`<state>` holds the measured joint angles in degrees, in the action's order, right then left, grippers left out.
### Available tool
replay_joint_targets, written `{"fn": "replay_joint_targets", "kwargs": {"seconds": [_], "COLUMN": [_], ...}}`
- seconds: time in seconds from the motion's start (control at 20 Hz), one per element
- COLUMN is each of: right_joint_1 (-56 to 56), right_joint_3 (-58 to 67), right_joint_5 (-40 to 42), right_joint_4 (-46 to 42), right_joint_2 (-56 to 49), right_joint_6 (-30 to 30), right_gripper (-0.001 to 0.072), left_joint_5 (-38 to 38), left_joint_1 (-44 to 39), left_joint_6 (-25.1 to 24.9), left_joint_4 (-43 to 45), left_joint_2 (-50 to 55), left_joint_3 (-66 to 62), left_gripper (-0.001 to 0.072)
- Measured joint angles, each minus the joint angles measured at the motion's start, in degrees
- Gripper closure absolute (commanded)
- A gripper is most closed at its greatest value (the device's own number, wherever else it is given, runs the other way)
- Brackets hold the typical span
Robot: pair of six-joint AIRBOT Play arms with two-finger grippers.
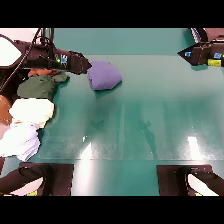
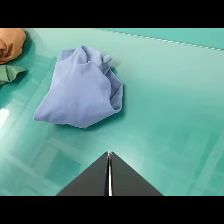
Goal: Fold the shirts.
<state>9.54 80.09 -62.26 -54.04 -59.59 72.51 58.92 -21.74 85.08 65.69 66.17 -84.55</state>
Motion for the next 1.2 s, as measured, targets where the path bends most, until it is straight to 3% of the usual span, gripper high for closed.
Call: {"fn": "replay_joint_targets", "kwargs": {"seconds": [0.6,0.65,0.7,0.75,0.95,1.2], "right_joint_1": [0.0,0.0,0.0,0.0,0.0,0.0], "right_joint_3": [-2.89,-2.95,-2.97,-2.97,-3.02,-3.02], "right_joint_5": [1.2,1.29,1.84,2.6,3.91,3.87], "right_joint_4": [0.07,0.07,0.09,0.11,0.28,0.44], "right_joint_2": [0.04,0.04,0.04,0.04,0.04,0.04], "right_joint_6": [0.02,0.02,0.02,0.02,0.02,0.02], "right_gripper": [0.0693,0.0693,0.0693,0.0693,0.0693,0.0692], "left_joint_5": [-0.09,-0.81,-2.25,-3.78,-9.25,-15.41], "left_joint_1": [0.0,0.0,0.0,0.0,0.31,1.18], "left_joint_6": [0.0,0.0,0.0,0.04,4.04,7.02], "left_joint_4": [-0.22,-0.24,-0.13,0.52,7.5,10.43], "left_joint_2": [0.0,0.0,0.07,0.26,5.11,18.97], "left_joint_3": [0.07,0.09,0.09,0.09,0.09,0.02], "left_gripper": [0.068,0.0597,0.0256,0.015,0.0152,0.0152]}}
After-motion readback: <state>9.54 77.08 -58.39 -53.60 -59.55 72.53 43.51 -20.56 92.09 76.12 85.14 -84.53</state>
